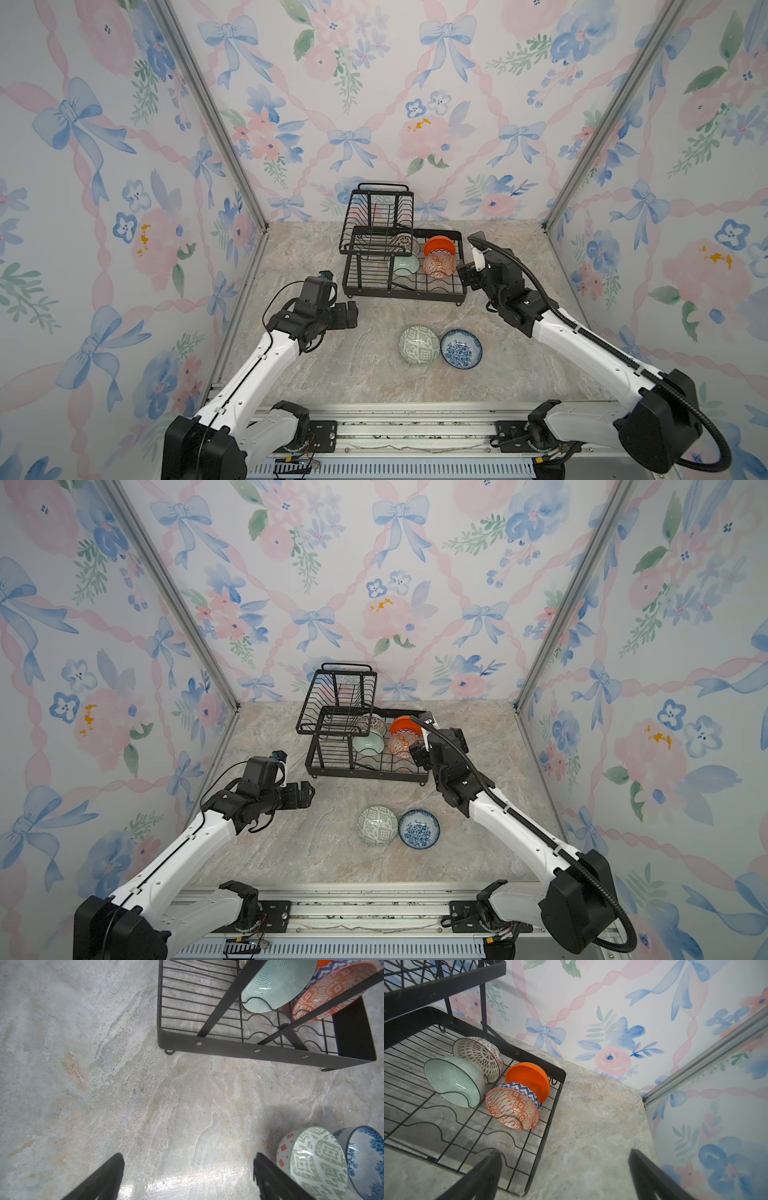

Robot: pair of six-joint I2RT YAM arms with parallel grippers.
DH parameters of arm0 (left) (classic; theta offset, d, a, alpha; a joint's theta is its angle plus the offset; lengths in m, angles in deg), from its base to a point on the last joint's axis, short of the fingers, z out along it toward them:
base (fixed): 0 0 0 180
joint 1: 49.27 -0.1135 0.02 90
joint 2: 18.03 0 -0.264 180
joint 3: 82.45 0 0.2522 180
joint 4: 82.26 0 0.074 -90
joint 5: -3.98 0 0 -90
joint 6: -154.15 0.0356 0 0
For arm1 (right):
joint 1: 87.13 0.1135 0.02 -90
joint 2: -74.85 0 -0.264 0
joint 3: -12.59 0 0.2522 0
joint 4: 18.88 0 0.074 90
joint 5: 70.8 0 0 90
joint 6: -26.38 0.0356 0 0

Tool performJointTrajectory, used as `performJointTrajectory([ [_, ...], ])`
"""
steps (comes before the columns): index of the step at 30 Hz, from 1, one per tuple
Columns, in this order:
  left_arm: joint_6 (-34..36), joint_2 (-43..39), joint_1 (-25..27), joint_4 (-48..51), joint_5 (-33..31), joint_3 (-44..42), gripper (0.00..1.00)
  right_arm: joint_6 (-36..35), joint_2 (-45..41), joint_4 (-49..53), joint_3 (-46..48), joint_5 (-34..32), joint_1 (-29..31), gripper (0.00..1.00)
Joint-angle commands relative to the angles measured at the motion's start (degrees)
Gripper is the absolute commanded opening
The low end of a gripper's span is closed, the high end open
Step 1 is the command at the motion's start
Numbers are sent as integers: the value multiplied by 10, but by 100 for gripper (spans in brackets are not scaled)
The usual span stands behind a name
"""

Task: Load the bowls into the dish rack
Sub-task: 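Draw the right gripper back while the left gripper lowers over the pale green-patterned bowl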

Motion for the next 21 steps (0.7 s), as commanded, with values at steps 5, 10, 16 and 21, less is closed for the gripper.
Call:
performJointTrajectory([
  [5,-76,10,122,-7,-46,-1,98,205,-64,262,-29,96,-7,97],
  [10,-161,29,238,-7,-119,22,98,237,-121,328,-12,135,-10,97],
  [16,-202,111,322,-7,-149,62,98,249,-162,360,9,195,-34,97],
  [21,-220,192,376,-8,-166,90,98,260,-154,390,-2,234,-38,97],
])
